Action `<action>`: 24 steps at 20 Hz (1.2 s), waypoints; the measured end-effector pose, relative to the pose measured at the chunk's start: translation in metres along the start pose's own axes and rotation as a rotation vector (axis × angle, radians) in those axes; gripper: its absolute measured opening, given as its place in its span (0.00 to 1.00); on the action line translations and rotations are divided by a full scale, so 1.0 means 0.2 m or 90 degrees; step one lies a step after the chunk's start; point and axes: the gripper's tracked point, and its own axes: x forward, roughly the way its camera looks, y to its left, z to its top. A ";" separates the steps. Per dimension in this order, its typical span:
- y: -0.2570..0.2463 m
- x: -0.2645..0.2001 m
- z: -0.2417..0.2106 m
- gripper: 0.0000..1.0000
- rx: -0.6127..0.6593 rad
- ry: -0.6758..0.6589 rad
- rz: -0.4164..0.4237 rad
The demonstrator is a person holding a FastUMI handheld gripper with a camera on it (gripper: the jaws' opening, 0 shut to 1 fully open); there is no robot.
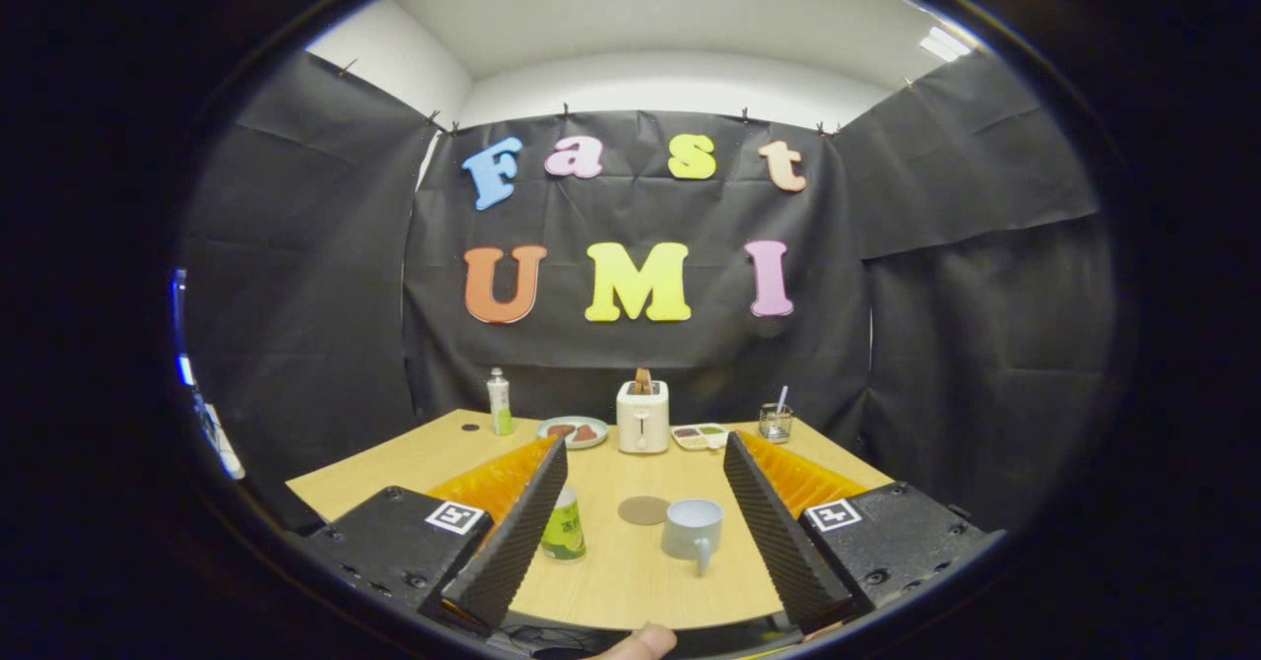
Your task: Take the bottle from table, then pour the juice into the cup, finally place the bottle on the coaster
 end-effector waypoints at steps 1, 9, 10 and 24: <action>0.01 0.01 -0.01 1.00 0.002 0.002 0.002; 0.14 0.15 -0.14 1.00 -0.006 0.036 0.011; 0.16 0.18 -0.16 1.00 -0.013 0.040 0.012; 0.48 0.59 -0.64 1.00 -0.044 0.130 0.037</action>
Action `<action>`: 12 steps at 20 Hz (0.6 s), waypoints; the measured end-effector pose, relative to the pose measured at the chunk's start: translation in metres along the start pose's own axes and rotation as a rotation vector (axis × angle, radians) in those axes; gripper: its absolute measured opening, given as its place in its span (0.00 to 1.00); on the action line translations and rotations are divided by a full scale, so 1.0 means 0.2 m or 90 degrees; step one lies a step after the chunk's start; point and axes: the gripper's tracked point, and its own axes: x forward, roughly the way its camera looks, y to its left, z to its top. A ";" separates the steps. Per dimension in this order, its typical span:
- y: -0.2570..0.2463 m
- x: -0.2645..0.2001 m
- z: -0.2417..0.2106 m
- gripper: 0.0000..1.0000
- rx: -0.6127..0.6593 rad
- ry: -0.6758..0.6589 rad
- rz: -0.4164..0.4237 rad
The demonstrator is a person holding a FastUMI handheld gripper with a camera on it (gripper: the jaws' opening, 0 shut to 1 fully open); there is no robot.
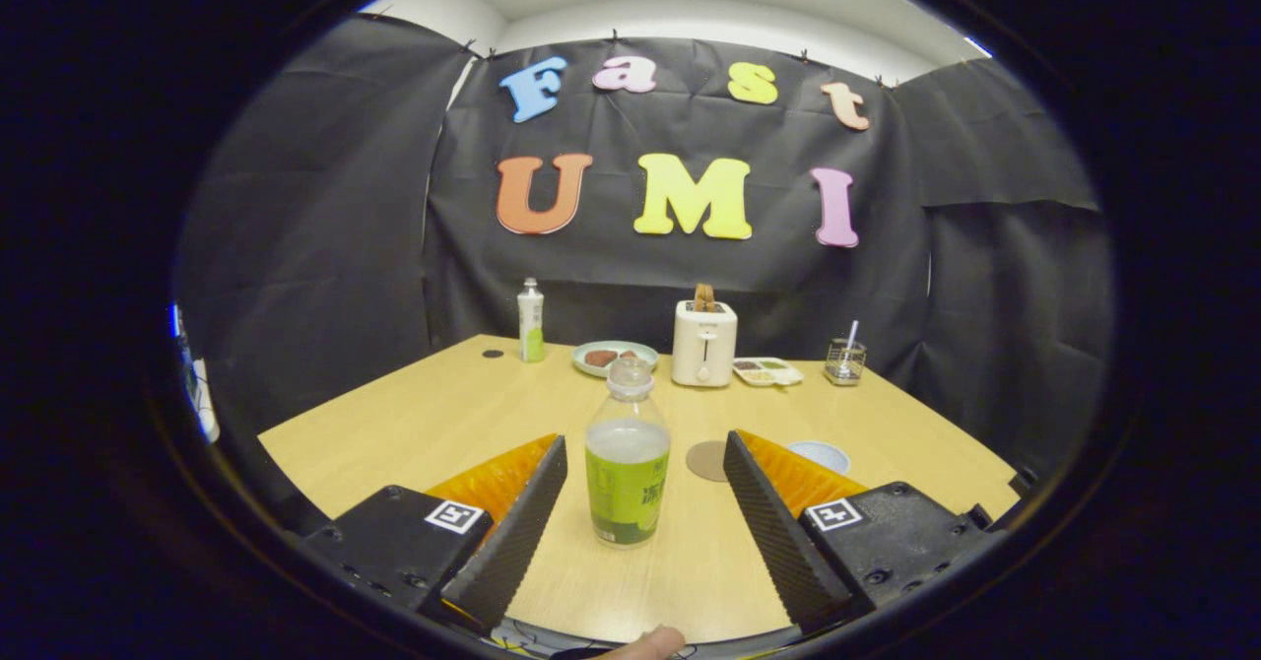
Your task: Take the bottle from table, then pour the juice into the cup, finally place the bottle on the coaster
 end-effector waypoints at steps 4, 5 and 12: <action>0.02 0.12 -0.06 1.00 0.009 0.008 0.003; 0.03 0.15 -0.09 1.00 0.007 0.017 0.005; 0.05 0.32 -0.17 1.00 0.010 0.024 -0.003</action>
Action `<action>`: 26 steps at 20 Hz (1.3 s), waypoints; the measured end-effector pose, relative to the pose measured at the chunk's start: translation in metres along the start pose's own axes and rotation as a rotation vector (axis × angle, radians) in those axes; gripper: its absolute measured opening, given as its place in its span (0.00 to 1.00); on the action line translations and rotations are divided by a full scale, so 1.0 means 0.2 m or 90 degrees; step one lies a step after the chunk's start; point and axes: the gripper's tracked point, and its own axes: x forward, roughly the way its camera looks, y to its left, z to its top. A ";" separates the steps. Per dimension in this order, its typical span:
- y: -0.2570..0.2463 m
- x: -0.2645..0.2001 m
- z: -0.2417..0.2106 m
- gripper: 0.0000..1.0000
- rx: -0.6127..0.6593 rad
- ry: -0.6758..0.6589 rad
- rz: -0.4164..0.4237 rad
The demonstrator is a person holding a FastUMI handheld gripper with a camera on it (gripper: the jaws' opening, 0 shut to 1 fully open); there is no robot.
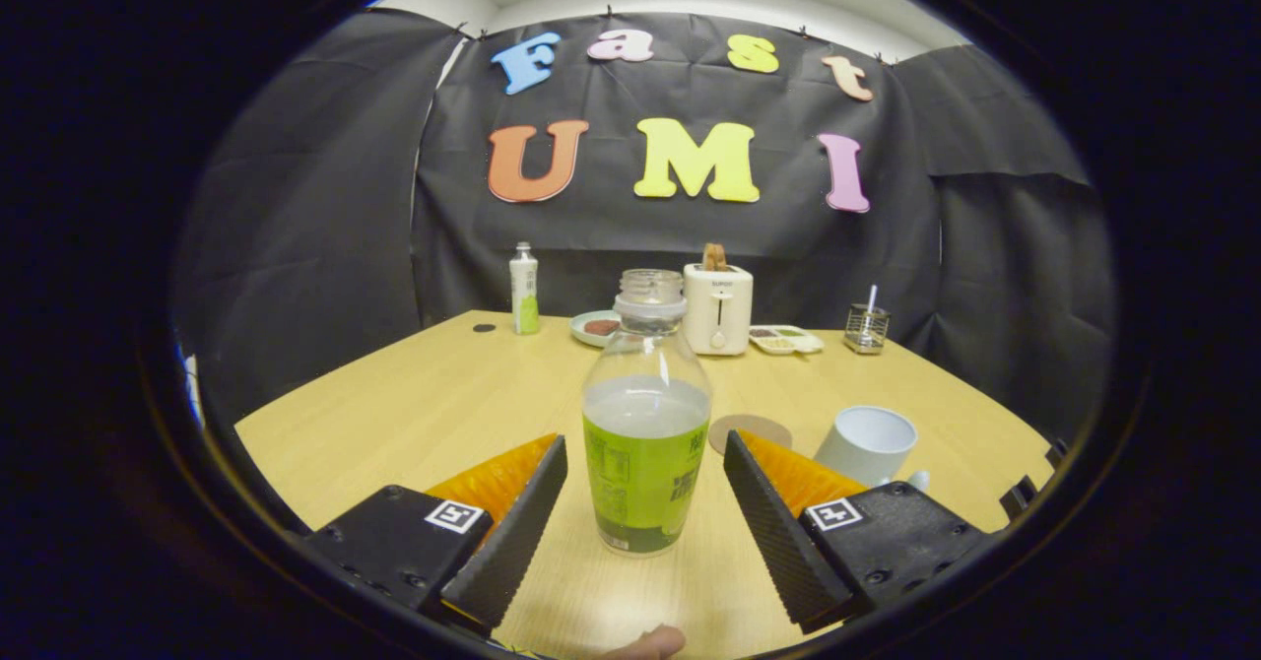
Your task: Take the bottle from table, then pour the juice into the cup, finally place the bottle on the coaster
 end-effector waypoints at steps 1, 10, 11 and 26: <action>0.01 0.04 -0.01 1.00 -0.002 -0.001 0.002; 0.02 0.17 -0.02 0.81 -0.015 -0.025 -0.029; 0.02 0.15 -0.01 0.81 -0.014 -0.027 -0.029; 0.01 -0.12 0.27 0.80 0.056 -0.065 0.012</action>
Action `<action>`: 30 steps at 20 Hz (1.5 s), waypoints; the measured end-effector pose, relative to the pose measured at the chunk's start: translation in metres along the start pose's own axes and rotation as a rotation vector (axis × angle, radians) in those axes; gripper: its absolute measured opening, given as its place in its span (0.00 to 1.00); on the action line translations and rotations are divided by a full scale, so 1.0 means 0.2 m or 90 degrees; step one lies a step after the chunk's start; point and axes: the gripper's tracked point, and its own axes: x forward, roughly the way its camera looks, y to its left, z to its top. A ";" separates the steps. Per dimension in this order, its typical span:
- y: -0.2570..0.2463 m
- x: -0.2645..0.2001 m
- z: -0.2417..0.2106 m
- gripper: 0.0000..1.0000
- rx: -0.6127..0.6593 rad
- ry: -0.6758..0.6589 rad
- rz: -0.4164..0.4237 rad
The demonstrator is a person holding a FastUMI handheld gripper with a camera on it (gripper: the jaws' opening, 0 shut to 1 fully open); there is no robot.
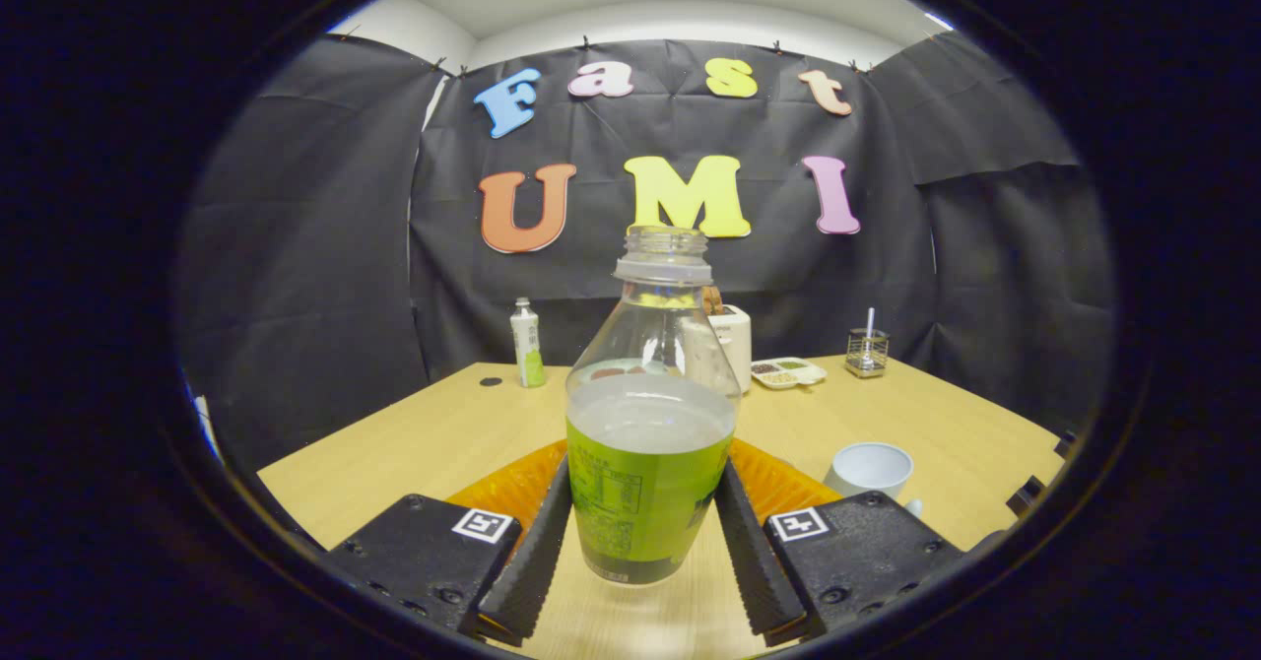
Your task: Take the bottle from table, then pour the juice into the cup, finally place the bottle on the coaster
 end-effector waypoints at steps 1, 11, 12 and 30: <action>0.00 -0.01 0.02 0.80 0.004 -0.001 0.001; 0.01 -0.06 0.12 0.80 0.134 0.001 0.053; 0.01 -0.06 0.13 0.80 0.154 0.003 0.060; -0.05 0.03 0.21 0.79 0.579 -0.001 0.199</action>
